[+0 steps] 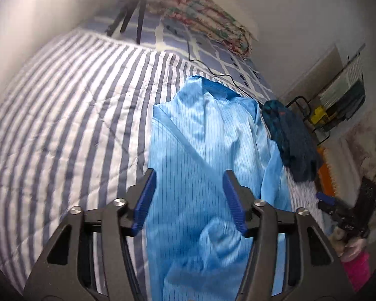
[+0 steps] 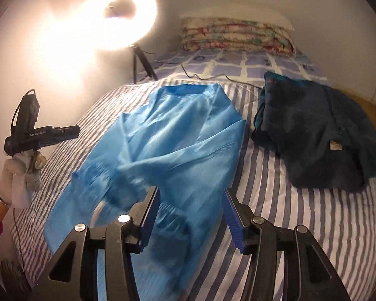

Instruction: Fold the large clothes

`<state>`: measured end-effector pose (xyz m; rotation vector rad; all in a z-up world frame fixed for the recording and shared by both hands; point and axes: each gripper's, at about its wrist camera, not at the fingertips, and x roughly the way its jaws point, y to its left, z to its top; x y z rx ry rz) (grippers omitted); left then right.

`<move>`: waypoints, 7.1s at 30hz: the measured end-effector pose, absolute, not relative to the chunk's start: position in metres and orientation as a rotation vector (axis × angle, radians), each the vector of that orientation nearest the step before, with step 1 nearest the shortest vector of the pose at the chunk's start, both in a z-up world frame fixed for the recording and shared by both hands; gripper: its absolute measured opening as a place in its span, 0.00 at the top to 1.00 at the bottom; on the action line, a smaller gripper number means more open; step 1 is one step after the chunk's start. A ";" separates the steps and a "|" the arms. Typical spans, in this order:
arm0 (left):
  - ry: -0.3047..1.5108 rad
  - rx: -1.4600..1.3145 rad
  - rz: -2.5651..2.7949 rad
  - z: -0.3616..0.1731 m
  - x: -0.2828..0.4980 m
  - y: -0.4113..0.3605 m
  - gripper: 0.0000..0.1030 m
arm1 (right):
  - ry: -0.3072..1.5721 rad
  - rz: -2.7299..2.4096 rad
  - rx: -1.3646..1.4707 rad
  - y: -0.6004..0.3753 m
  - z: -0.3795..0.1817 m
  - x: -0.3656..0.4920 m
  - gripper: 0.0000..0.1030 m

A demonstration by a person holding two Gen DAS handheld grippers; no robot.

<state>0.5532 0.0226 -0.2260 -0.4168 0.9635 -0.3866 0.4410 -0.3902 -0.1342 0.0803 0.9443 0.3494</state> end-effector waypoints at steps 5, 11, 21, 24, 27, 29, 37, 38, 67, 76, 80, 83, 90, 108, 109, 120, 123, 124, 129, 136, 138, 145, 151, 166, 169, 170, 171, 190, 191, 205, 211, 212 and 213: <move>1.024 -0.539 -0.377 -0.255 0.599 0.038 0.41 | 1.004 0.341 0.241 -0.417 -0.166 0.490 0.47; 1.085 -0.634 -0.376 -0.286 0.636 0.040 0.41 | 1.043 0.337 0.337 -0.426 -0.197 0.538 0.47; 1.100 -0.597 -0.373 -0.297 0.677 0.019 0.42 | 1.062 0.341 0.412 -0.412 -0.228 0.586 0.43; 1.113 -0.513 -0.350 -0.296 0.686 0.007 0.71 | 1.064 0.331 0.441 -0.411 -0.233 0.596 0.42; 1.105 -0.475 -0.330 -0.297 0.688 0.000 0.87 | 1.062 0.338 0.460 -0.411 -0.234 0.600 0.64; 1.086 -0.475 -0.331 -0.296 0.686 0.000 0.93 | 1.076 0.340 0.441 -0.408 -0.235 0.603 0.76; 0.981 -0.537 -0.400 -0.269 0.665 0.004 0.98 | 1.000 0.367 0.349 -0.395 -0.206 0.592 0.98; 0.971 -0.538 -0.413 -0.265 0.661 0.004 0.98 | 0.984 0.377 0.347 -0.394 -0.200 0.589 0.98; 0.848 -0.289 -0.513 -0.198 0.392 0.020 0.99 | 0.876 0.599 0.156 -0.362 -0.113 0.347 0.99; 0.968 -0.175 -0.494 -0.250 0.314 0.026 0.90 | 1.005 0.605 0.032 -0.345 -0.169 0.279 0.92; 0.947 -0.240 -0.503 -0.234 0.294 0.050 0.72 | 0.975 0.617 -0.018 -0.354 -0.148 0.261 0.61; 0.901 -0.335 -0.505 -0.217 0.302 0.069 0.53 | 0.914 0.659 0.053 -0.369 -0.123 0.262 0.46; 0.933 -0.493 -0.512 -0.207 0.379 0.061 0.45 | 0.887 0.625 0.227 -0.371 -0.112 0.338 0.33; 0.941 -0.443 -0.700 -0.191 0.375 0.023 0.95 | 0.890 0.740 0.196 -0.340 -0.092 0.355 0.99; 0.927 -0.428 -0.705 -0.185 0.357 0.026 0.95 | 0.880 0.745 0.169 -0.339 -0.086 0.344 0.99; 0.934 -0.277 -0.752 -0.172 0.195 0.056 0.95 | 0.873 0.848 0.026 -0.356 -0.072 0.171 0.73; 0.926 -0.326 -0.682 -0.174 0.183 0.076 0.82 | 0.867 0.833 0.106 -0.377 -0.070 0.147 0.65; 0.932 -0.361 -0.641 -0.178 0.188 0.084 0.71 | 0.865 0.812 0.133 -0.384 -0.071 0.147 0.64; 0.968 -0.486 -0.501 -0.204 0.229 0.107 0.49 | 0.910 0.617 0.300 -0.419 -0.092 0.178 0.38; 1.103 -0.666 -0.469 -0.262 0.286 0.107 0.47 | 1.037 0.450 0.603 -0.451 -0.168 0.237 0.39; 1.115 -0.712 -0.495 -0.269 0.294 0.104 0.47 | 1.050 0.437 0.667 -0.453 -0.186 0.249 0.43; 1.102 -0.655 -0.536 -0.258 0.302 0.067 0.97 | 1.067 0.531 0.679 -0.438 -0.191 0.267 1.00; 1.147 -0.519 -0.457 -0.278 0.303 0.058 0.96 | 1.015 0.492 0.546 -0.444 -0.177 0.275 1.00; 1.125 -0.422 -0.461 -0.258 0.302 0.057 0.94 | 1.065 0.518 0.616 -0.436 -0.201 0.308 0.99; 1.149 -0.359 -0.439 -0.255 0.299 0.048 0.80 | 1.025 0.458 0.411 -0.422 -0.180 0.313 1.00; 1.153 -0.342 -0.430 -0.255 0.299 0.044 0.76 | 1.042 0.417 0.358 -0.421 -0.179 0.316 1.00; 1.147 -0.323 -0.418 -0.252 0.297 0.044 0.75 | 1.061 0.401 0.321 -0.420 -0.180 0.317 1.00; 0.965 -0.079 -0.547 -0.202 0.384 -0.069 0.75 | 0.928 0.562 0.107 -0.321 -0.149 0.350 0.72; 0.976 -0.066 -0.546 -0.206 0.389 -0.074 0.75 | 0.940 0.565 0.065 -0.311 -0.152 0.357 0.72; 1.036 -0.089 -0.485 -0.231 0.412 -0.072 0.75 | 1.006 0.384 -0.115 -0.328 -0.189 0.386 0.71; 0.946 -0.138 -0.542 -0.181 0.340 -0.041 0.75 | 0.863 0.439 -0.001 -0.352 -0.125 0.324 0.60; 0.934 -0.145 -0.549 -0.174 0.325 -0.036 0.75 | 0.835 0.442 0.017 -0.356 -0.112 0.310 0.52; 0.919 -0.154 -0.556 -0.166 0.309 -0.031 0.75 | 0.806 0.442 0.032 -0.362 -0.099 0.296 0.49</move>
